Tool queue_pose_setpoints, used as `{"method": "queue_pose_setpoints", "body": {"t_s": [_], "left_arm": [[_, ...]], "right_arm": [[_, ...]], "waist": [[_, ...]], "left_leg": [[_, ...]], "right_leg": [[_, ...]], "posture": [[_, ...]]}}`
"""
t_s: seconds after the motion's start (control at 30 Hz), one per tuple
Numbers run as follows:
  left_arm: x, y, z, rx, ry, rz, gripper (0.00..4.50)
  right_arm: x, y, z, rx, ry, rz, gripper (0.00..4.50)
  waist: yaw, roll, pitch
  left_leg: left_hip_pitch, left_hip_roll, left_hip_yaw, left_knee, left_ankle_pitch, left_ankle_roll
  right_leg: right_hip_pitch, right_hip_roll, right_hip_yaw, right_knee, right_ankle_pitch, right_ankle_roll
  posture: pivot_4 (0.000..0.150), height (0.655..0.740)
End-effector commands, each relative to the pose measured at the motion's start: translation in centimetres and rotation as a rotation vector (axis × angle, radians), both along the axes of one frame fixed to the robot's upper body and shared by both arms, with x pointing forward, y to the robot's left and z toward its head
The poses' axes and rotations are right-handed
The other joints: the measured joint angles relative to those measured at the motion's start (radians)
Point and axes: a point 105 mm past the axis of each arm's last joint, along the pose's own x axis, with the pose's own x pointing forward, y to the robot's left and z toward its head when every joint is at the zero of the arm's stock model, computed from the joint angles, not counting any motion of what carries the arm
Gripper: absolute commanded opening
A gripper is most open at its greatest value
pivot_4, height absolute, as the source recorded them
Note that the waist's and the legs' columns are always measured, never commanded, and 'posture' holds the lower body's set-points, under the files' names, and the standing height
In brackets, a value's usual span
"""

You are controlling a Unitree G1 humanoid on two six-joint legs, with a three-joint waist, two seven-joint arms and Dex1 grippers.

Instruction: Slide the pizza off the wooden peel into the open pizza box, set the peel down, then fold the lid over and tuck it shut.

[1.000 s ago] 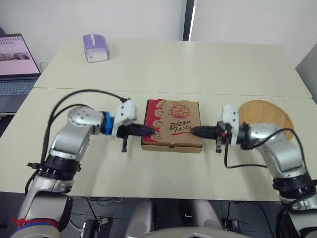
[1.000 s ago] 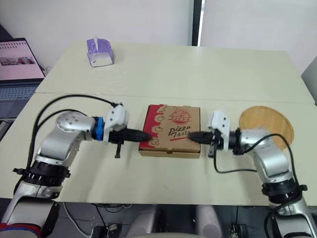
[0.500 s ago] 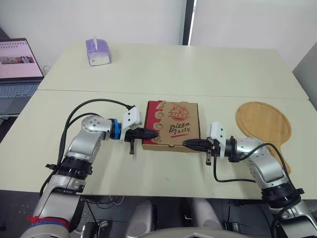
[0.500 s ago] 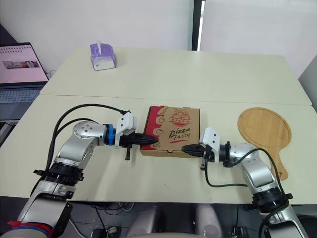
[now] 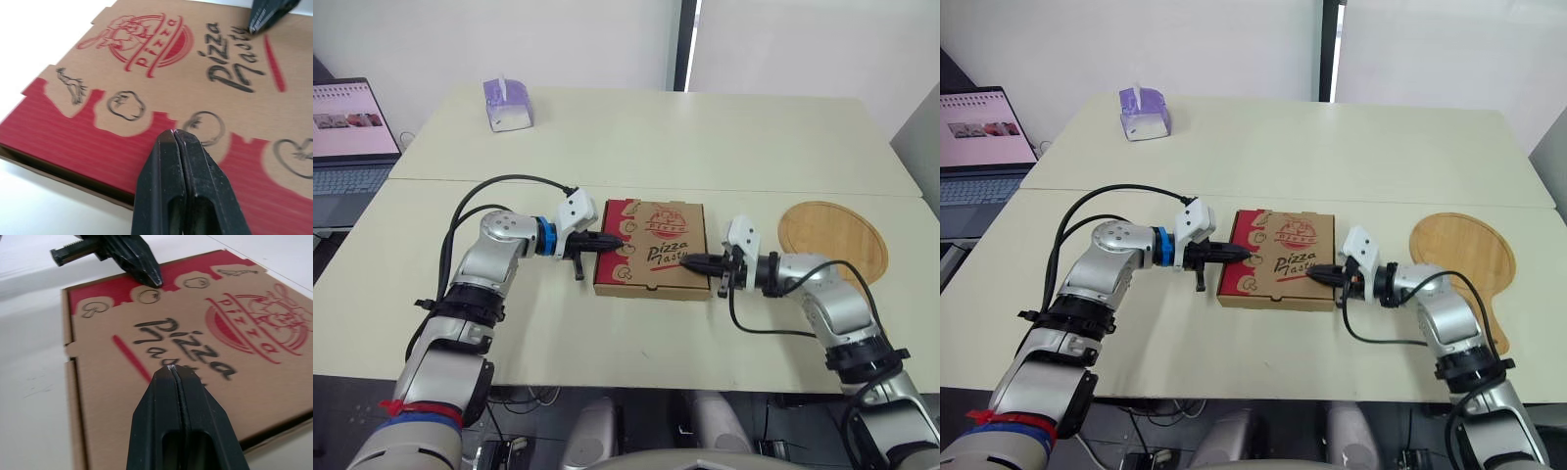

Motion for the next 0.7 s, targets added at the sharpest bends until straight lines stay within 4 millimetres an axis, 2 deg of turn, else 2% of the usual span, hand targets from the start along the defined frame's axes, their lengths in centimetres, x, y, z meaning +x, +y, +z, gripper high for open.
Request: {"method": "queue_pose_setpoints", "body": {"t_s": [0.03, 0.1, 0.3, 0.5, 0.63, 0.7], "left_arm": [[0.7, 0.5, -1.5, 0.066, 0.013, 0.038, 0.0], [1.1, 0.3, -1.4, 0.07, 0.005, 0.041, 0.0], [2.4, 0.0, -1.0, 0.068, -0.016, 0.074, 0.0], [4.2, -0.4, -0.3, 0.059, -0.073, 0.148, 0.0], [4.8, -0.8, 0.5, 0.025, -0.122, 0.164, 0.0], [4.7, -1.2, 1.6, -0.063, -0.123, 0.151, 0.0]], "right_arm": [[2.2, -0.1, 0.1, -0.061, -0.022, -0.062, 0.05], [3.7, 0.1, 0.5, -0.061, -0.033, -0.096, 0.05], [6.5, 0.2, 1.3, -0.048, -0.05, -0.163, 0.05], [9.3, -1.0, 1.8, -0.104, -0.154, -0.283, 0.05], [9.5, -0.9, 2.7, -0.058, -0.207, -0.281, 0.05], [9.1, -0.6, 3.8, 0.005, -0.237, -0.253, 0.05]], "waist": [[0.0, 0.0, 0.0], [-0.001, 0.0, 0.0], [-0.002, 0.0, 0.0], [-0.002, 0.0, 0.0], [-0.004, 0.0, 0.0], [-0.005, 0.0, 0.0]], "left_leg": [[0.0, 0.0, 0.0, 0.0, 0.0, 0.0], [0.0, 0.0, 0.0, -0.001, 0.0, 0.0], [0.0, 0.0, 0.0, -0.001, 0.0, 0.0], [-0.001, -0.001, 0.0, -0.002, 0.0, 0.0], [-0.001, -0.001, 0.0, -0.004, 0.0, 0.0], [-0.002, -0.001, 0.0, -0.006, 0.0, 0.0]], "right_leg": [[0.0, 0.0, 0.0, 0.0, 0.0, 0.0], [0.0, 0.0, 0.0, 0.0, 0.0, 0.0], [0.0, -0.001, 0.0, 0.0, 0.0, 0.0], [-0.001, -0.002, 0.0, 0.0, 0.0, 0.0], [-0.002, -0.002, 0.0, 0.0, 0.0, 0.0], [-0.004, -0.002, 0.0, 0.0, 0.0, 0.0]], "posture": [[0.15, 0.74], [0.15, 0.74], [0.15, 0.74], [0.15, 0.74], [0.15, 0.74], [0.15, 0.74]]}}
